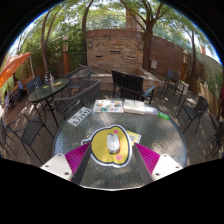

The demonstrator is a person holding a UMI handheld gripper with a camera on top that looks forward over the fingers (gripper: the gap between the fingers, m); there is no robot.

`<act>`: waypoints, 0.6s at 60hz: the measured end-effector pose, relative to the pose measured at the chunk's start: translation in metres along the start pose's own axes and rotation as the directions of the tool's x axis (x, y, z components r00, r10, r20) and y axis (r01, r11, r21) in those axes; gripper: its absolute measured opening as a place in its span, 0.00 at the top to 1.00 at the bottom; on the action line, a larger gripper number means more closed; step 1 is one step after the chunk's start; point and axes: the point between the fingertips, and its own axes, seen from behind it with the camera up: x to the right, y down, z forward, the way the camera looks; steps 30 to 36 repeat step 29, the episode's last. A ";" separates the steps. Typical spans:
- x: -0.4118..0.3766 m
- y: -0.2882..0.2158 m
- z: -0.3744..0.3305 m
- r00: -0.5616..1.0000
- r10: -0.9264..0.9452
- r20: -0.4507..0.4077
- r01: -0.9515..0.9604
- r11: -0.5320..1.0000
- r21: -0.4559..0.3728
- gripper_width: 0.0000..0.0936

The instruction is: Arrange mouse

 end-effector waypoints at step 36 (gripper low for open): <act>-0.009 0.009 -0.066 0.999 -0.025 -0.022 0.026 1.000 0.014 0.08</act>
